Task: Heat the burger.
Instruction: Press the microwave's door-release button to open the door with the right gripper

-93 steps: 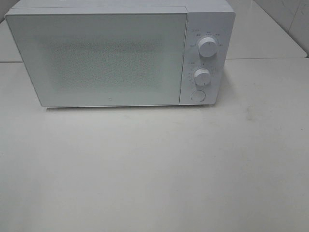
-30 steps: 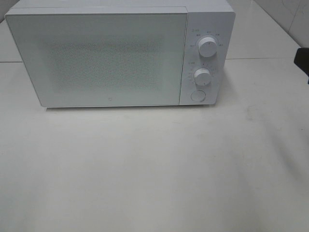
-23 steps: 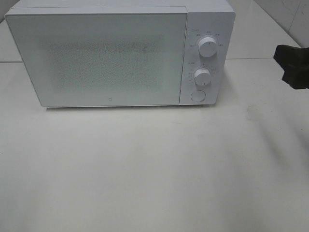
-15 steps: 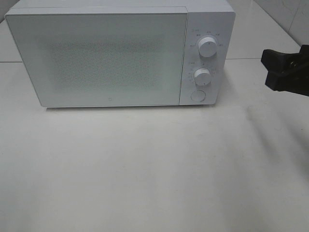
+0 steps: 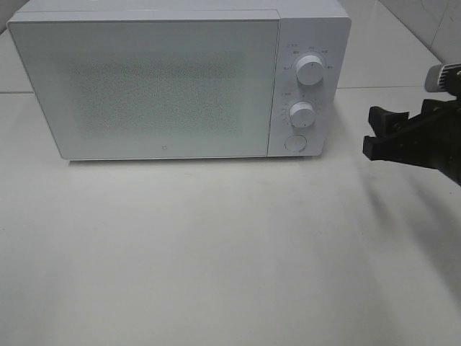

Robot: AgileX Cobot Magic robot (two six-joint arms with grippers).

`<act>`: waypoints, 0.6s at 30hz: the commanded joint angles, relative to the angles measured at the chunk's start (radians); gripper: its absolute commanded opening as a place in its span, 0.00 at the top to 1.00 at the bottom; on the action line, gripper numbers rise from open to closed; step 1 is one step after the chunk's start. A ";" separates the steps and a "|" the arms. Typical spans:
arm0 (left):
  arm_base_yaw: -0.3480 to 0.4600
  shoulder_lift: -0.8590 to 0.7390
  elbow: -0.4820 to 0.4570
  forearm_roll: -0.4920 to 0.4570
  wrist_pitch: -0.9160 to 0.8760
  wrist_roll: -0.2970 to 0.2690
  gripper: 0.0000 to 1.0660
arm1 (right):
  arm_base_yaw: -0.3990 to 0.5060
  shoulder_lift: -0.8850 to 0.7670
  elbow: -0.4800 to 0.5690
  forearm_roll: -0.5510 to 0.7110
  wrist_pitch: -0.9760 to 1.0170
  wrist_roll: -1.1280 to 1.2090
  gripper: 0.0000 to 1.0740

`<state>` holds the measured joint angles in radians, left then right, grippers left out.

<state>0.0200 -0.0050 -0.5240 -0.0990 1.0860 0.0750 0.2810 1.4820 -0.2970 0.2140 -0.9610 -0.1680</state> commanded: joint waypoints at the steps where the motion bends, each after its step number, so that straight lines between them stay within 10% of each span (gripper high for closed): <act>1: 0.003 -0.015 0.004 -0.003 -0.014 -0.001 0.07 | 0.065 0.048 0.003 0.084 -0.068 -0.030 0.35; 18: 0.003 -0.015 0.004 -0.003 -0.014 -0.001 0.07 | 0.394 0.252 -0.039 0.374 -0.180 -0.030 0.35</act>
<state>0.0200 -0.0050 -0.5240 -0.0990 1.0860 0.0750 0.6460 1.7260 -0.3130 0.5590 -1.1240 -0.1850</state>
